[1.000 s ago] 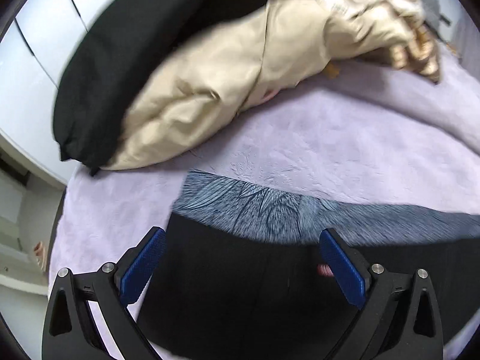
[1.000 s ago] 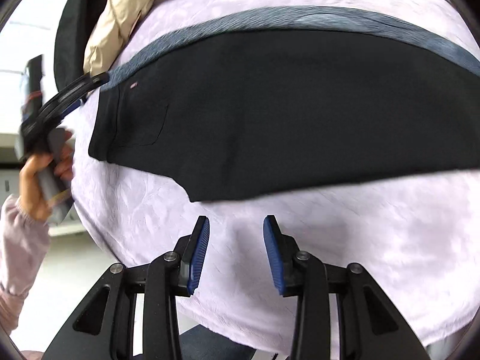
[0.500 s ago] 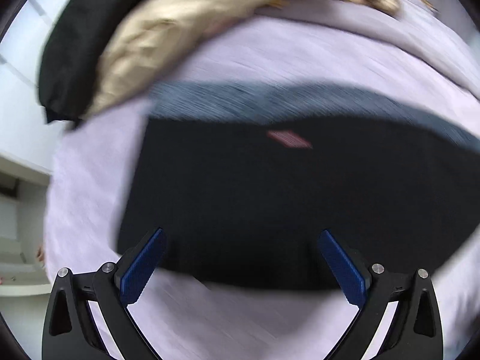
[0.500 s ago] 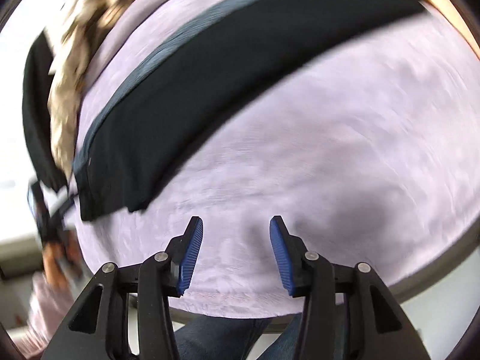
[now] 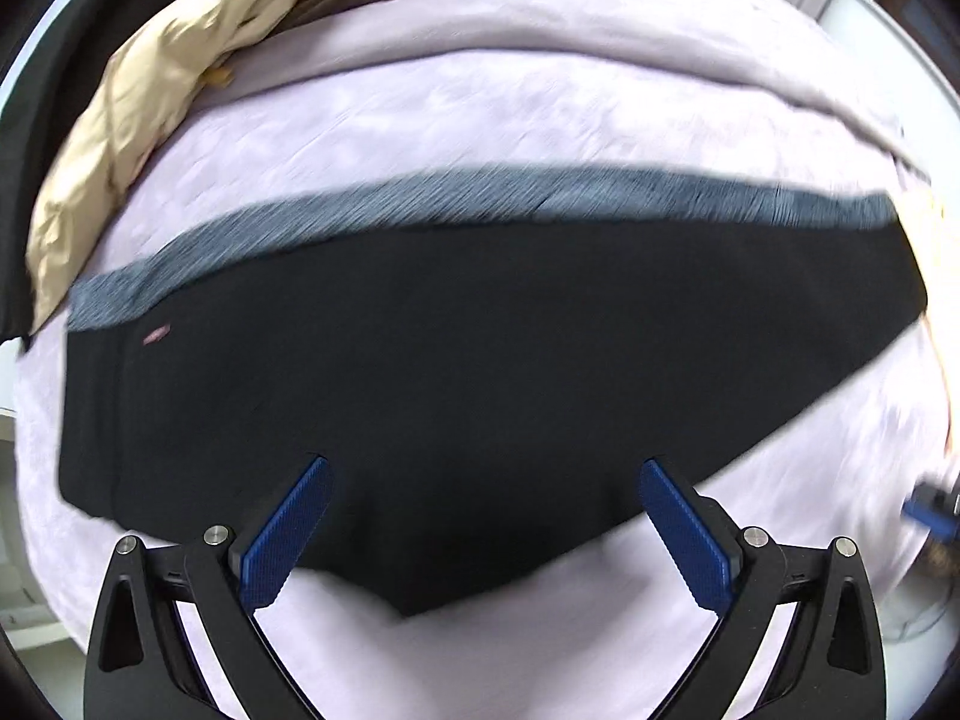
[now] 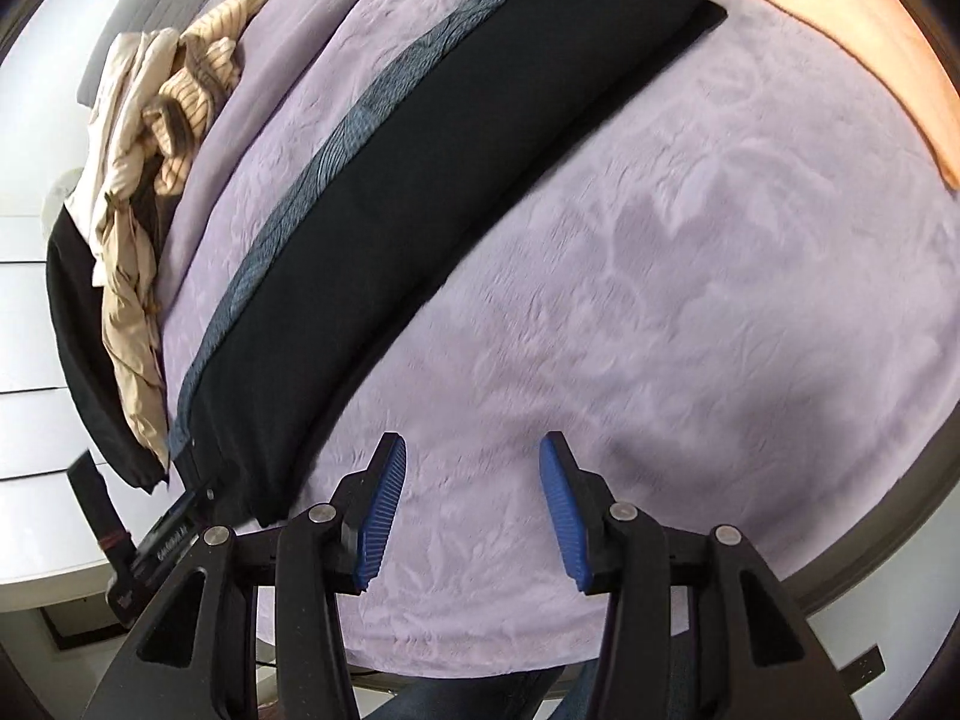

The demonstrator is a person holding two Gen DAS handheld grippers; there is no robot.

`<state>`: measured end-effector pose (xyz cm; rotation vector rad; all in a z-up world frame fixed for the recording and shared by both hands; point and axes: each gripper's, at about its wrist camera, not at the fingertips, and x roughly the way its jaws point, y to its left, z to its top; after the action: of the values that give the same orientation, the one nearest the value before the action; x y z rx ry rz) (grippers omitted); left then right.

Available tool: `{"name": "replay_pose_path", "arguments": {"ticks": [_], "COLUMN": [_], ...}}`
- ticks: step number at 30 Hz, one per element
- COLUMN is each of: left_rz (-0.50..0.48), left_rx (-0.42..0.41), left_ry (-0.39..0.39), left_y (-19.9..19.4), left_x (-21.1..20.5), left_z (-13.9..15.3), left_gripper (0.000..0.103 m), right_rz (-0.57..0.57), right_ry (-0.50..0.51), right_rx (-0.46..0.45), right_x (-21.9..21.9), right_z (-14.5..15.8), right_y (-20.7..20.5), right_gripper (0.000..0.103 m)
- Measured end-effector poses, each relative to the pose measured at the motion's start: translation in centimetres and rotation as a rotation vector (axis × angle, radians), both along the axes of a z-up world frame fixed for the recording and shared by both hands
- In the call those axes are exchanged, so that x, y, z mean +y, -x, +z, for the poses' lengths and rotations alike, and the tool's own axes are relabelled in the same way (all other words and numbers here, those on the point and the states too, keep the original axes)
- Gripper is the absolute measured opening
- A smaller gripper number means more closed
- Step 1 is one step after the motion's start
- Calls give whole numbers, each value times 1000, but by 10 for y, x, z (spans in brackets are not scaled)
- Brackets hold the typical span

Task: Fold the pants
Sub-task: 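Grasp the folded trouser end with the right gripper while the left gripper presses the trousers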

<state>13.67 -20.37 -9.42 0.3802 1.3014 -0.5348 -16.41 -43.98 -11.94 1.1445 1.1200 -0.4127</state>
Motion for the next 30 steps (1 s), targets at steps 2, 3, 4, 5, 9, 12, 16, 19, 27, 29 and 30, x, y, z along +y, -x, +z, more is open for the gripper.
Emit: {"name": "replay_pose_path", "arguments": {"ticks": [2, 3, 4, 5, 9, 12, 16, 19, 27, 29, 30], "left_rz": [-15, -26, -43, -72, -126, -117, -85, -63, -52, -38, -35], "left_rx": [-10, -16, -22, -32, -111, -93, -51, -52, -41, -42, -42], "left_ry": [-11, -21, -30, -54, -152, -136, -146, -127, -51, -48, -61], "left_y": [1, 3, 7, 14, 35, 35, 25, 26, 32, 31, 31], "left_x": [-33, -45, -59, -75, -100, -100, -89, -91, -148, -160, -164], "left_z": [-10, -18, -25, -35, -55, -51, -42, -25, -17, -28, -39], "left_gripper": [103, 103, 103, 103, 103, 103, 103, 103, 103, 103, 103], "right_rz": [8, 12, 15, 13, -22, -65, -128, -167, -256, -257, -261], "right_ry": [5, 6, 10, 16, 49, 57, 2, -29, -55, -55, -61], "right_rx": [4, 4, 7, 7, -28, -69, -106, -142, -199, -196, -202], "right_x": [-9, -15, -22, -27, -60, -86, -114, -130, -172, -178, -180], "right_z": [2, 3, 4, 6, 16, 16, -4, -22, -55, -65, -70], "right_y": [2, 5, 7, 8, 21, 28, 30, 30, 22, 21, 21], "right_gripper": [50, 50, 50, 50, 50, 51, 51, 51, 51, 51, 51]}}
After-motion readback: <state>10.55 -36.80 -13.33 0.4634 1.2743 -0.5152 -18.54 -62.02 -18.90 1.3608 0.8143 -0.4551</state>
